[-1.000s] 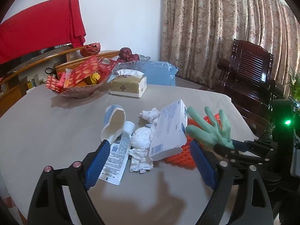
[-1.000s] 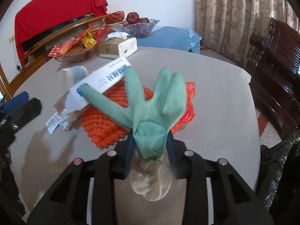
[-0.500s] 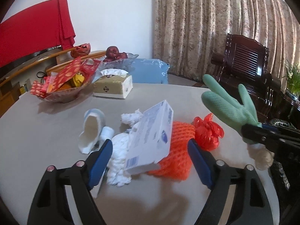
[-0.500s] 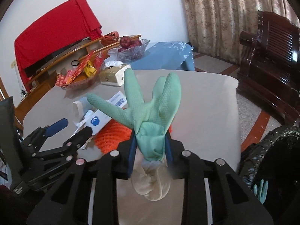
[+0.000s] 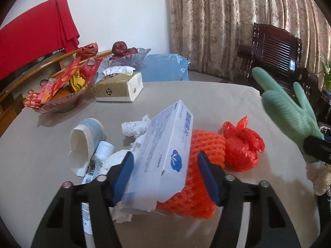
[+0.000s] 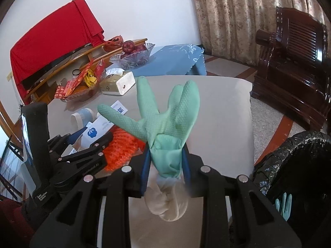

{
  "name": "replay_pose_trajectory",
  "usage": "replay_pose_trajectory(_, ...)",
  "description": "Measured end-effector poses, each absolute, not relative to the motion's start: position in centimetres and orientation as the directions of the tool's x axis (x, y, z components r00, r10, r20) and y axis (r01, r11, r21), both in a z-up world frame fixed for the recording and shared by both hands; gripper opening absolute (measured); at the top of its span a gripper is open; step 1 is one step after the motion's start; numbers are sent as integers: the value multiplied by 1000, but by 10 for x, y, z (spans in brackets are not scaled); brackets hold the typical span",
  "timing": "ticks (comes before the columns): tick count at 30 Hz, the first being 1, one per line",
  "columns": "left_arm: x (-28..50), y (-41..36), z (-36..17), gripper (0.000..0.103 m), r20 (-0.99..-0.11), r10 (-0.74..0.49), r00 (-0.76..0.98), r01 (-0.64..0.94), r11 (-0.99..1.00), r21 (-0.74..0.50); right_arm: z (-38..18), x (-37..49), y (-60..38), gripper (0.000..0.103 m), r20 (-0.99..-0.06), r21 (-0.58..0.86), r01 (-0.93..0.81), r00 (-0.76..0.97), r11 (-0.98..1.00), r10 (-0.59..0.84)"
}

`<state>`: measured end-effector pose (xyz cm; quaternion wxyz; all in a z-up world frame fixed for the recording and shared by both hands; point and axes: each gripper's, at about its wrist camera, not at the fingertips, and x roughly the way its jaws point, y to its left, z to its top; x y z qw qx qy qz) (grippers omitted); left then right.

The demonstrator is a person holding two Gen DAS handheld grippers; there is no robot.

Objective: Collect trash
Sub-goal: 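Grasp the white tissue box with the left gripper, then carry box and glove over the bin and open both grippers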

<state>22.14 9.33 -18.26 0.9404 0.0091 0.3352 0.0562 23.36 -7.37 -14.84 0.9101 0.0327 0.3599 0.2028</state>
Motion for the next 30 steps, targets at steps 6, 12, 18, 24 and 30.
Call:
replay_pose_trajectory(6, 220, 99, -178, 41, -629, 92, 772, -89, 995, 37, -148, 232, -75, 27, -639, 207, -348, 660, 914, 396)
replay_pose_trajectory(12, 209, 100, -158, 34, -598, 69, 798, -80, 997, 8, -137, 226, -74, 27, -620, 208, -361, 670, 909, 408)
replay_pose_trajectory(18, 188, 93, -130, 32, -547, 28, 836, -54, 998, -32, -120, 215, -79, 27, -593, 209, -373, 687, 904, 421)
replay_pose_trajectory(24, 165, 78, -104, 31, -514, -10, 858, -15, 999, -44, -103, 201, -90, 27, -567, 220, -368, 706, 903, 425)
replay_pose_trajectory(30, 149, 58, -89, 31, -496, -60, 866, 32, 997, -65, -90, 186, -106, 27, -546, 221, -355, 727, 908, 417)
